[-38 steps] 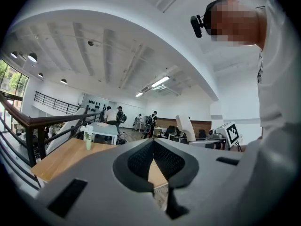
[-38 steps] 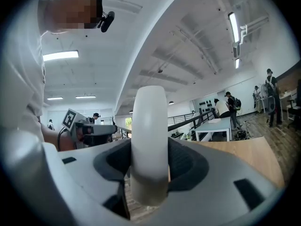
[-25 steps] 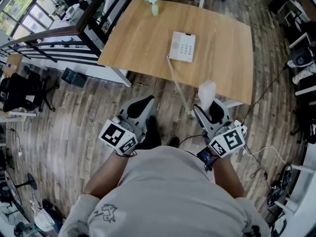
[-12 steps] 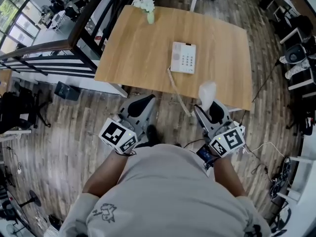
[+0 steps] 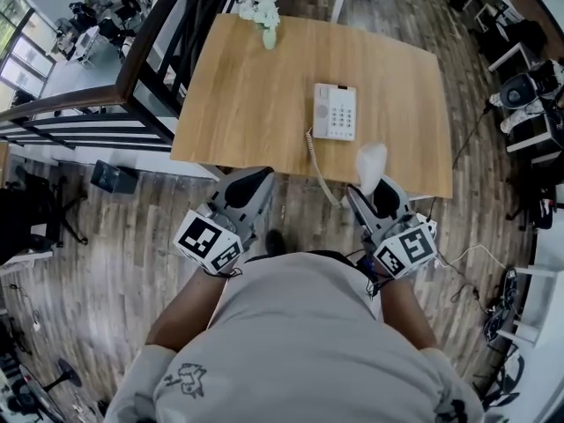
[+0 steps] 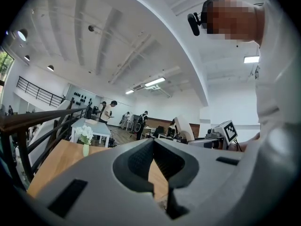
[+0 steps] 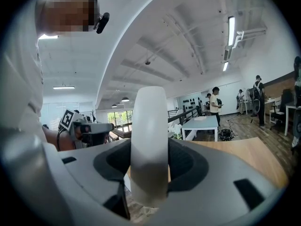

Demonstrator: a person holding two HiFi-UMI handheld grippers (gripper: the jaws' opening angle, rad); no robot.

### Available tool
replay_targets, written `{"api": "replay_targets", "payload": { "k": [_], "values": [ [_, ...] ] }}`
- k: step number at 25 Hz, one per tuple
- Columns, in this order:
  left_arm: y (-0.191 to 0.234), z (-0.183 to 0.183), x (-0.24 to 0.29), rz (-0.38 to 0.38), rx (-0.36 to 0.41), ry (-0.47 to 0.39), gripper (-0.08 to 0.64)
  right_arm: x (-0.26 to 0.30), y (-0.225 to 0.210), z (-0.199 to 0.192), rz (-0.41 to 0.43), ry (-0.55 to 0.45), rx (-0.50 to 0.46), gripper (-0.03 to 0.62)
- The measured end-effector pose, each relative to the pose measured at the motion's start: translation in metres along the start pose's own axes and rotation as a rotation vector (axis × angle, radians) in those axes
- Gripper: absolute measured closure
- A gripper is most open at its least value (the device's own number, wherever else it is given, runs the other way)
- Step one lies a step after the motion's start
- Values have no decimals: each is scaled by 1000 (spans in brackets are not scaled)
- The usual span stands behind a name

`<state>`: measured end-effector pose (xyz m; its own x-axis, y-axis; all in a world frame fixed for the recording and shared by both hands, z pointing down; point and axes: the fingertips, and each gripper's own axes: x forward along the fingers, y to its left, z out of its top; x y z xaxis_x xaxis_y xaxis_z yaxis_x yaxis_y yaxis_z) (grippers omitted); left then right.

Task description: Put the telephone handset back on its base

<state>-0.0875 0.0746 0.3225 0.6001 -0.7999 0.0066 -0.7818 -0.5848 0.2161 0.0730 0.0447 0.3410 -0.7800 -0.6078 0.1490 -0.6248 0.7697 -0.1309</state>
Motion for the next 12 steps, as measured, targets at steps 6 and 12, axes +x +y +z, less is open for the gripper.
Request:
{"api": "replay_targets", "payload": {
  "k": [6, 12],
  "values": [
    [15, 2, 5, -14, -7, 0, 555, 14, 0, 1, -9, 3, 2, 373],
    [25, 2, 24, -17, -6, 9, 554, 28, -18, 1, -5, 6, 14, 373]
  ]
}}
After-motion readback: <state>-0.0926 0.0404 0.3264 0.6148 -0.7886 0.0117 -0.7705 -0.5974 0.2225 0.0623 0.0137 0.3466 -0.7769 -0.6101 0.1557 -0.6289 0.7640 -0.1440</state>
